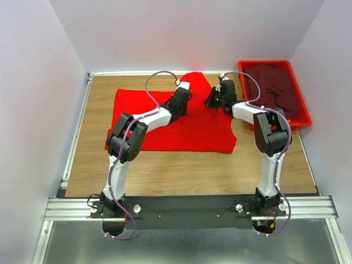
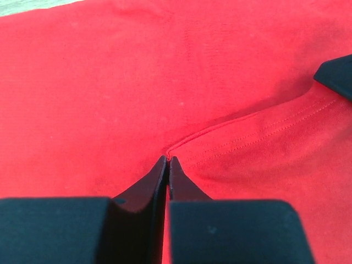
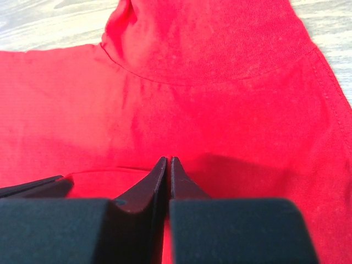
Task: Fold and stack the t-shirts
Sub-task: Fold the tshirt
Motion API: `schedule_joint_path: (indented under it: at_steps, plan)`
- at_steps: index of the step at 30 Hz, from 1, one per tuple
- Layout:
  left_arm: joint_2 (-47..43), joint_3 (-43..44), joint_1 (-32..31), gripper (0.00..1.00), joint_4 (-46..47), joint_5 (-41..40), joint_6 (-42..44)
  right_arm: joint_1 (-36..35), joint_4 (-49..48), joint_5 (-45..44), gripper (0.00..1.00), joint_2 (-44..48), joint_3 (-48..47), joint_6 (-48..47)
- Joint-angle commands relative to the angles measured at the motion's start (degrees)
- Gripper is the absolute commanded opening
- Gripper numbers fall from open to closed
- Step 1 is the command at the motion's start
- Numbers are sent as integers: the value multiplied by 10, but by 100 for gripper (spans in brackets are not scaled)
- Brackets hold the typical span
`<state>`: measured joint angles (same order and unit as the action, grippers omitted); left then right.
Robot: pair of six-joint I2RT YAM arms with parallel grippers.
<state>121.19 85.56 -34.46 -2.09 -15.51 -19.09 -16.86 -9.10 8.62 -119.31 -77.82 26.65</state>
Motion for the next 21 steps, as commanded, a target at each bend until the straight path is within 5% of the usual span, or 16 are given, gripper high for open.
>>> schedule_joint_path:
  at_steps: [1, 4, 7, 14, 21]
  plan:
    - [-10, -11, 4, 17, 15, -15, -11, -2, -34, -13, 18, 19, 8, -18]
    - [-14, -14, 4, 41, 14, -19, -13, -1, -32, -25, 39, 18, 4, -24]
    - [-27, -13, 7, 53, 4, -36, -18, -1, -14, -50, 55, 28, -1, -24]
    - [-103, -38, 39, 56, -72, -59, -109, -3, 89, -81, 56, 88, 20, 17]
    - [-261, -229, 98, 56, -77, -48, -215, -60, 178, -130, 57, 209, 145, 51]
